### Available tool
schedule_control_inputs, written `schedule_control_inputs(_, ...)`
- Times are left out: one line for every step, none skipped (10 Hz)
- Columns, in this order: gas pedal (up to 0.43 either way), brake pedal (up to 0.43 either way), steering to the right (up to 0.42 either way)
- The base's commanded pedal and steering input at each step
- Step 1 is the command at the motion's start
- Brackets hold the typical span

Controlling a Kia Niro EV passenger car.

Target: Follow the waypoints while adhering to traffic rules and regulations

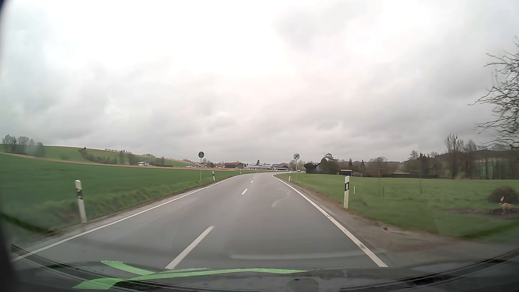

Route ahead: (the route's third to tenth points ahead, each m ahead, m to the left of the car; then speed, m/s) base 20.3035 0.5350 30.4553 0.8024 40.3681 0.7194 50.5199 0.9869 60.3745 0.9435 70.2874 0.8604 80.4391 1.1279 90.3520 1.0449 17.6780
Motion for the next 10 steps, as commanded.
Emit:
schedule_control_inputs(0.150, 0.000, -0.017)
schedule_control_inputs(0.150, 0.000, -0.017)
schedule_control_inputs(0.157, 0.000, -0.015)
schedule_control_inputs(0.157, 0.000, -0.013)
schedule_control_inputs(0.157, 0.000, -0.011)
schedule_control_inputs(0.169, 0.000, -0.010)
schedule_control_inputs(0.157, 0.000, -0.010)
schedule_control_inputs(0.130, 0.000, -0.011)
schedule_control_inputs(0.098, 0.000, -0.010)
schedule_control_inputs(0.098, 0.000, -0.010)
